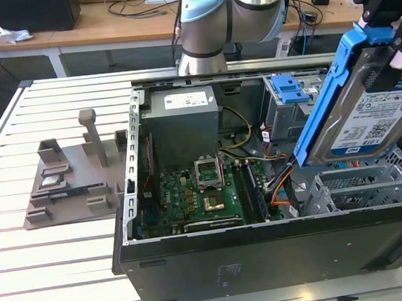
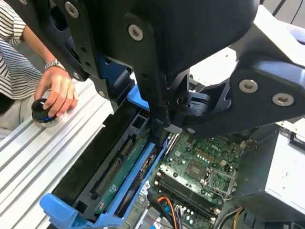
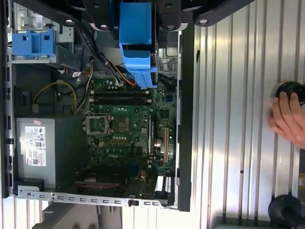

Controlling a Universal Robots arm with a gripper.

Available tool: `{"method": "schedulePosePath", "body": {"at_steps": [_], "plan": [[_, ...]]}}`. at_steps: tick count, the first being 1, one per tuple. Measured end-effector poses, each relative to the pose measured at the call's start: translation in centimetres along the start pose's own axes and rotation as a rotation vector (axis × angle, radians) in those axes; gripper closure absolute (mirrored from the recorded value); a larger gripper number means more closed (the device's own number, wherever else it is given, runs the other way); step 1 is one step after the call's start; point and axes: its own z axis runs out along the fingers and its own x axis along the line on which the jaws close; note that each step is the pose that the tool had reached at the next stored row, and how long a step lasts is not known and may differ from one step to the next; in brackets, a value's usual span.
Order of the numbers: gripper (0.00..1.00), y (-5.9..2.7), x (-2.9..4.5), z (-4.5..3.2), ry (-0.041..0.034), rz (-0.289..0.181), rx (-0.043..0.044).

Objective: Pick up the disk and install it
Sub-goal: 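Pick up the disk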

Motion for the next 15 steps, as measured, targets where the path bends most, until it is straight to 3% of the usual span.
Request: {"method": "schedulePosePath", "body": {"at_steps": [8, 15], "plan": [[0.64, -1.34, 0.13, 1.23, 0.0013, 0.0, -0.0036], [0.64, -4.04, -0.17, 2.32, 0.0051, 0.002, -0.0126]]}}
